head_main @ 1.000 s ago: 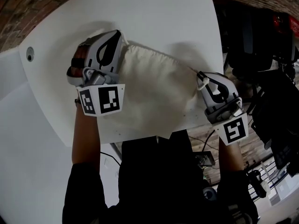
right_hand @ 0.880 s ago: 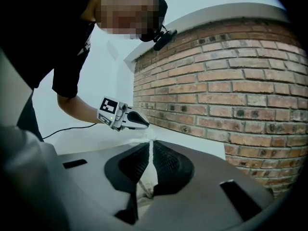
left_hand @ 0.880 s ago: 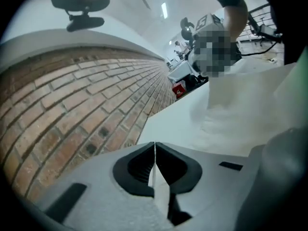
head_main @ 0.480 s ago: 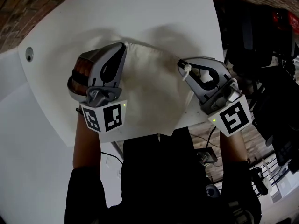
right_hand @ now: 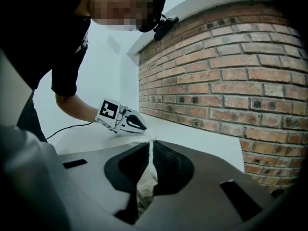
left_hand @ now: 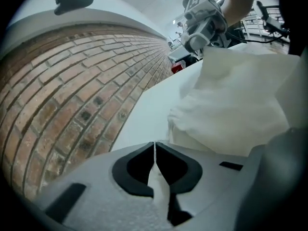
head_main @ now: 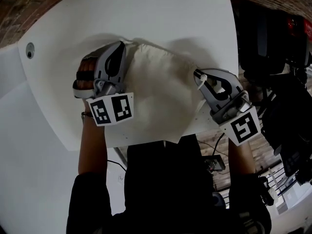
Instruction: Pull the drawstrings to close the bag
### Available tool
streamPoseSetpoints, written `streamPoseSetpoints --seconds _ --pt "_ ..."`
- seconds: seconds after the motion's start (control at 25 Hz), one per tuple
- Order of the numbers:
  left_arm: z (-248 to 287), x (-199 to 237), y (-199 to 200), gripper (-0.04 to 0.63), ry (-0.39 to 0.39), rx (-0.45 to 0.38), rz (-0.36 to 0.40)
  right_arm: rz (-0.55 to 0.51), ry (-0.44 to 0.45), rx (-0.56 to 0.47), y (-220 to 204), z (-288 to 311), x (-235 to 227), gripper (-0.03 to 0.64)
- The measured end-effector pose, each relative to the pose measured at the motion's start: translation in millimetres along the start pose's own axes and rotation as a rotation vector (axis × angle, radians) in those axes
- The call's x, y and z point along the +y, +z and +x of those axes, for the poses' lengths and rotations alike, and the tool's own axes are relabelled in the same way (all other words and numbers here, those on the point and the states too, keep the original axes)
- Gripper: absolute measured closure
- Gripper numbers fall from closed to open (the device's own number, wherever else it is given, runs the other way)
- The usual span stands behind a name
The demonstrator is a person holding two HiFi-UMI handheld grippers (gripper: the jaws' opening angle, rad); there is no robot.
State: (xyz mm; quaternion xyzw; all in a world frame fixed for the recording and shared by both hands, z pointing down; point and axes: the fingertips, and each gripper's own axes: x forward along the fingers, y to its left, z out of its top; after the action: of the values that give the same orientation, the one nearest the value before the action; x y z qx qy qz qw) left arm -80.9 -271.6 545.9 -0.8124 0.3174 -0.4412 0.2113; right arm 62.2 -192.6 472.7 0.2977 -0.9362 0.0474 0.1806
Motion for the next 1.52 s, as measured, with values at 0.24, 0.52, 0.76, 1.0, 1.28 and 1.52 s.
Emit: streamPoseSetpoints --seconds 0.24,0.52,0.76,1.0,1.28,1.52 --pt "7 -1 -9 0.571 -0.021 0.058 -0.033 -0.004 0.008 -0.01 3 -1 1 0.604" --pt "17 -2 -20 0.571 -0.13 0.116 -0.172 -0.003 0.0 -0.015 1 -2 2 0.604" --pt "25 5 -26 0.569 -0.215 0.124 -0.35 -0.003 -0.005 -0.015 0 -3 4 0.604" --pt "28 10 -23 0.571 -0.265 0.091 -0.476 0.004 -0.007 -0.016 -1 -3 3 0.604" --pt "11 23 -25 0.572 0.004 -0.003 -0.395 0.033 -0.127 -0.08 1 -24 -11 0.604" --pt "-33 62 3 0.572 0.209 -0.108 -0.358 0.066 -0.252 -0.29 64 -85 -19 0.604"
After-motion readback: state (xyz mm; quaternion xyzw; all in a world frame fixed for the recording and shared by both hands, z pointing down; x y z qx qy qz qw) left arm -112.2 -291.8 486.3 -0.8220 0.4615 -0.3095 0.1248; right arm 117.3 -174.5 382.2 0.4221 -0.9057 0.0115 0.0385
